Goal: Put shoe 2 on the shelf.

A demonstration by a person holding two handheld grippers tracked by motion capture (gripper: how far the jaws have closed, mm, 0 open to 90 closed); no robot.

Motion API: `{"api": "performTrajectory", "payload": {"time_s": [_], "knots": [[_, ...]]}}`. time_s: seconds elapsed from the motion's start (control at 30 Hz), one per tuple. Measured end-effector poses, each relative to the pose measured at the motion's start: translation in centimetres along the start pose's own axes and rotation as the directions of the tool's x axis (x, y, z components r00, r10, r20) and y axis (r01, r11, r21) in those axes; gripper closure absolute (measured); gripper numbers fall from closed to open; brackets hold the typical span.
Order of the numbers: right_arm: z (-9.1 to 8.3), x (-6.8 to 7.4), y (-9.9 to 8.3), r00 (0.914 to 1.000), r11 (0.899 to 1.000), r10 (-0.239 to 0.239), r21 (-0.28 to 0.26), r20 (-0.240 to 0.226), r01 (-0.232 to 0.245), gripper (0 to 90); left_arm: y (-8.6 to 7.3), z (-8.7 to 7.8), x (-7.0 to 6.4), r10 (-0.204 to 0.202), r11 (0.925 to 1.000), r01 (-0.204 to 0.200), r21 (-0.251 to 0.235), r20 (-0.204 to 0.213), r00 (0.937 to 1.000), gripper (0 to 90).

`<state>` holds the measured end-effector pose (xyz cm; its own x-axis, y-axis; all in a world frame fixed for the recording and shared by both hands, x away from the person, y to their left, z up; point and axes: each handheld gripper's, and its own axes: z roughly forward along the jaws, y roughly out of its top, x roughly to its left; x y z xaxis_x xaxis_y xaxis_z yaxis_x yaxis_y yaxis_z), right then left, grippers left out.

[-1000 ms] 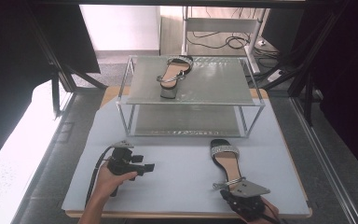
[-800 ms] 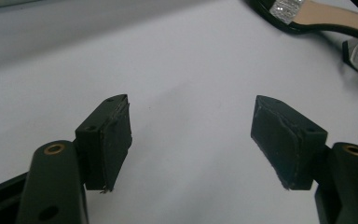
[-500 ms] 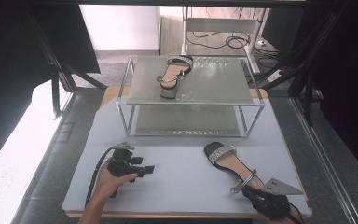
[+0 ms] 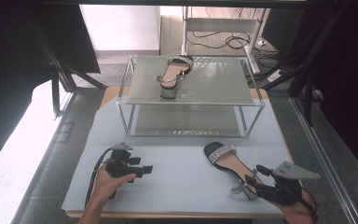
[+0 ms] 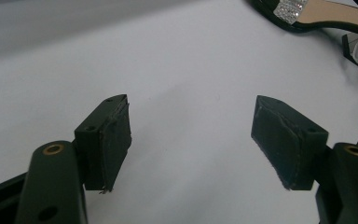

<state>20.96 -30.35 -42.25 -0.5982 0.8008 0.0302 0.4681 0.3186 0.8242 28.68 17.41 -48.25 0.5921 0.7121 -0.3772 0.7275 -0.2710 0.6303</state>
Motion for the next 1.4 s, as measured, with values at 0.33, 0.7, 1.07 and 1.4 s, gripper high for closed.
{"api": "performTrajectory", "payload": {"time_s": [0.33, 0.7, 1.07, 1.4], "knots": [[4.8, -1.1, 4.1, 0.9977, 0.97, -0.034, 0.24, -0.059, 0.047, 39.7, -0.3, -0.1, 0.0, 0.004, 1.0, -0.004, -0.002, 0.017, 0.9998, 28.7], [9.1, -1.1, 4.1, 0.9956, 0.871, -0.094, 0.484, -0.005, 0.085, 30.5, -0.3, -0.3, -0.3, 0.006, 0.9999, -0.006, -0.011, 0.036, 0.9993, 28.7], [12.6, -2.2, 1.9, 0.9954, 0.746, -0.091, 0.665, 0.03, 0.048, 30.2, -0.4, -0.2, -0.2, 0.007, 1.0, -0.007, -0.005, 0.037, 0.9993, 28.7], [12.7, -3.4, 1.9, 0.999, 0.739, 0.044, 0.673, 0.0, -0.033, 40.8, -0.5, -0.2, -0.3, 0.004, 1.0, -0.004, -0.004, 0.036, 0.9993, 28.7]]}}
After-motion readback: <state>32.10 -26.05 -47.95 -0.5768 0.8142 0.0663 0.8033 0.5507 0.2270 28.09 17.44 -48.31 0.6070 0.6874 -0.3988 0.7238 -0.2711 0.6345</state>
